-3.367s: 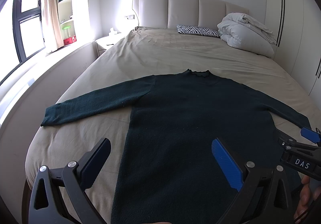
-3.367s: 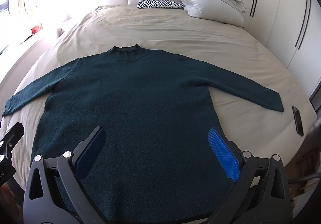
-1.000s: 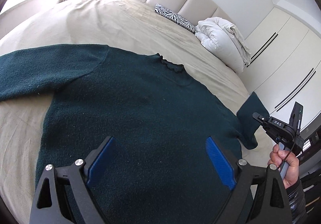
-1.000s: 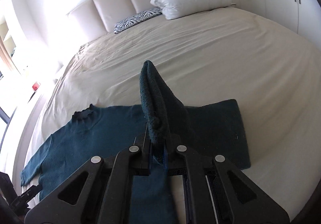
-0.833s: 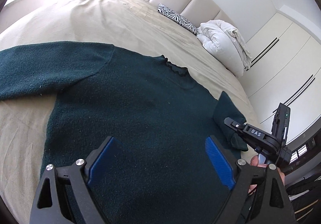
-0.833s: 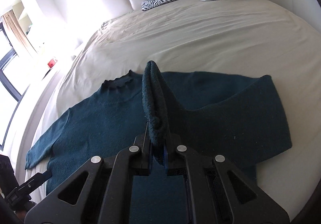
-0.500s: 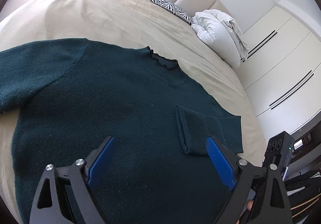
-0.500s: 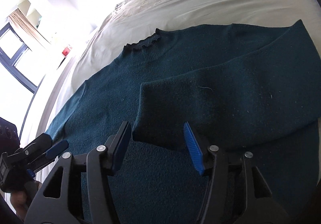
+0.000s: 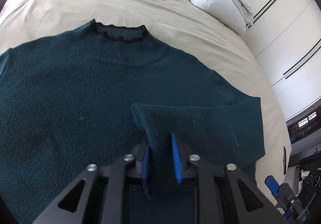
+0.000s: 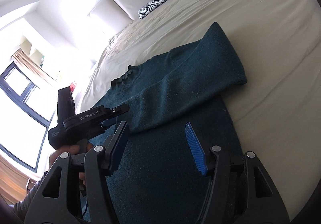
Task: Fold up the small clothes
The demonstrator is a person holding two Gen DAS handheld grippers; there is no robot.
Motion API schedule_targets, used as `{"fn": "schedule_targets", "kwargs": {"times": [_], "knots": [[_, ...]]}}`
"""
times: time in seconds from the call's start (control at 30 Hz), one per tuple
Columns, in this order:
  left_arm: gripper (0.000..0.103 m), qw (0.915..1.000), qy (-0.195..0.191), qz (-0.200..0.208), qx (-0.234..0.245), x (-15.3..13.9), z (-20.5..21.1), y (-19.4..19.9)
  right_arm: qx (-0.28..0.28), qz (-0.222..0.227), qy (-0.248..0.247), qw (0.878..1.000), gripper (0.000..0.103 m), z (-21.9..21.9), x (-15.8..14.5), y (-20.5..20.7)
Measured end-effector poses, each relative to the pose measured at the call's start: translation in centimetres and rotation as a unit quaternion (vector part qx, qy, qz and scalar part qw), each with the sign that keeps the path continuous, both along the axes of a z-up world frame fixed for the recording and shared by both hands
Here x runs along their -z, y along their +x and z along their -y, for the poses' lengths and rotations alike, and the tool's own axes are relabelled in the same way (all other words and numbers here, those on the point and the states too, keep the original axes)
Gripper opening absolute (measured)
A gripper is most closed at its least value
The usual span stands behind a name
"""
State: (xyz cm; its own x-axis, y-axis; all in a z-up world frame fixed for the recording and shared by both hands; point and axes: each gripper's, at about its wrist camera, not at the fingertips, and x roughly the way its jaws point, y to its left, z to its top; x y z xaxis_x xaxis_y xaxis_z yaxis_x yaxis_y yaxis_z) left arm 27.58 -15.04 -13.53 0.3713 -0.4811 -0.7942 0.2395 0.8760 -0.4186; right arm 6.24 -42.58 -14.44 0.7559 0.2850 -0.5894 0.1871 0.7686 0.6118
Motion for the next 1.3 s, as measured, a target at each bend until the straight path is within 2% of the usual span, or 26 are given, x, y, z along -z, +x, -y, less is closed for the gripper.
{"fn": "schedule_targets", "kwargs": {"times": [0.07,0.2,0.33,0.47,0.57,0.67,0.83,1.0,1.03,1.07,1.17,1.23,1.3], "knots": [[0.012,1.0,-0.008,0.005,0.001,-0.4,-0.4,-0.3,0.013,0.002,-0.005,1.0,0.057,1.5,-0.3,-0.6],[0.01,0.9985,0.002,0.054,-0.006,-2.3,-2.4,-1.4,0.032,-0.002,-0.006,0.999,0.057,4.0,-0.6,-0.9],[0.01,0.9953,0.002,0.09,-0.035,-3.7,-6.0,-1.5,0.053,-0.005,-0.026,0.998,0.057,6.4,-1.3,0.1],[0.01,0.9923,0.016,0.101,-0.07,-3.4,-9.1,-0.1,0.068,-0.016,-0.045,0.997,0.057,9.1,-2.0,2.2],[0.01,0.9926,0.014,0.092,-0.078,-2.4,-10.5,0.4,0.066,-0.032,-0.047,0.996,0.057,10.6,-1.7,4.8],[0.01,0.9923,0.023,0.096,-0.074,-1.4,-10.1,0.3,0.064,-0.052,-0.055,0.995,0.057,11.6,-1.1,7.7],[0.01,0.9864,-0.004,0.123,-0.109,-1.5,-11.8,0.0,0.056,-0.085,-0.032,0.994,0.057,12.8,1.0,13.0],[0.01,0.9878,0.01,0.117,-0.102,-0.2,-11.3,0.1,0.026,-0.098,-0.025,0.995,0.057,11.3,2.2,17.6],[0.01,0.988,0.01,0.114,-0.103,0.2,-11.4,0.0,0.018,-0.107,-0.023,0.994,0.054,11.0,2.7,18.6],[0.01,0.988,0.007,0.112,-0.106,0.4,-11.6,0.0,0.01,-0.12,-0.023,0.992,0.043,10.5,3.4,19.5],[0.01,0.9878,0.001,0.113,-0.107,0.4,-11.8,-0.1,0.016,-0.136,-0.046,0.989,0.018,10.3,4.3,20.8],[0.01,0.9873,0.004,0.117,-0.107,0.5,-11.7,-0.1,0.021,-0.141,-0.047,0.989,0.008,10.1,4.6,21.3],[0.01,0.9871,0.004,0.118,-0.108,0.7,-11.8,0.0,0.021,-0.143,-0.053,0.988,0.006,10.2,4.6,21.5]]}}
